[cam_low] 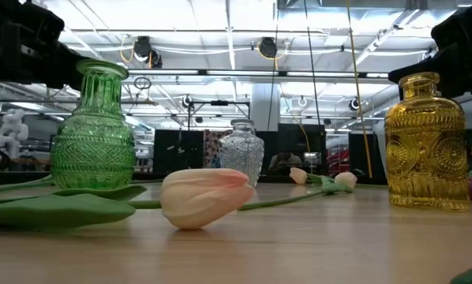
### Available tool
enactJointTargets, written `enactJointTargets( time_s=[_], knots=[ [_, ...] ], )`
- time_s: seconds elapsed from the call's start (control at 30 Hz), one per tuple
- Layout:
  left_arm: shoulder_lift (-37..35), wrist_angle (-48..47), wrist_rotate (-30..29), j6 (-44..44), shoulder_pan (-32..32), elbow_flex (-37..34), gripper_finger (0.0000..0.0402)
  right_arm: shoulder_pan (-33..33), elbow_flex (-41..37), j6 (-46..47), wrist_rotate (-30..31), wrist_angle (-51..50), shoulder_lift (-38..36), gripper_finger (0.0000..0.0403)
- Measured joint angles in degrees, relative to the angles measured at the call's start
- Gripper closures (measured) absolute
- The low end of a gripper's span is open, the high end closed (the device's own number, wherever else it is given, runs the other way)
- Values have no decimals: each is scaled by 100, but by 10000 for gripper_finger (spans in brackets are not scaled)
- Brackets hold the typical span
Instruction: Sort flowers into vase by color
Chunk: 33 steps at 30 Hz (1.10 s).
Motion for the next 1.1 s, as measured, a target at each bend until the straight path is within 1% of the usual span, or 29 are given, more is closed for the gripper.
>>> enactJointTargets(
  time_s=[1.1],
  knots=[
    [-1, 1, 1, 1, 0, 0, 391, 2, 2, 46, 5, 1, -1, 403]
  ],
)
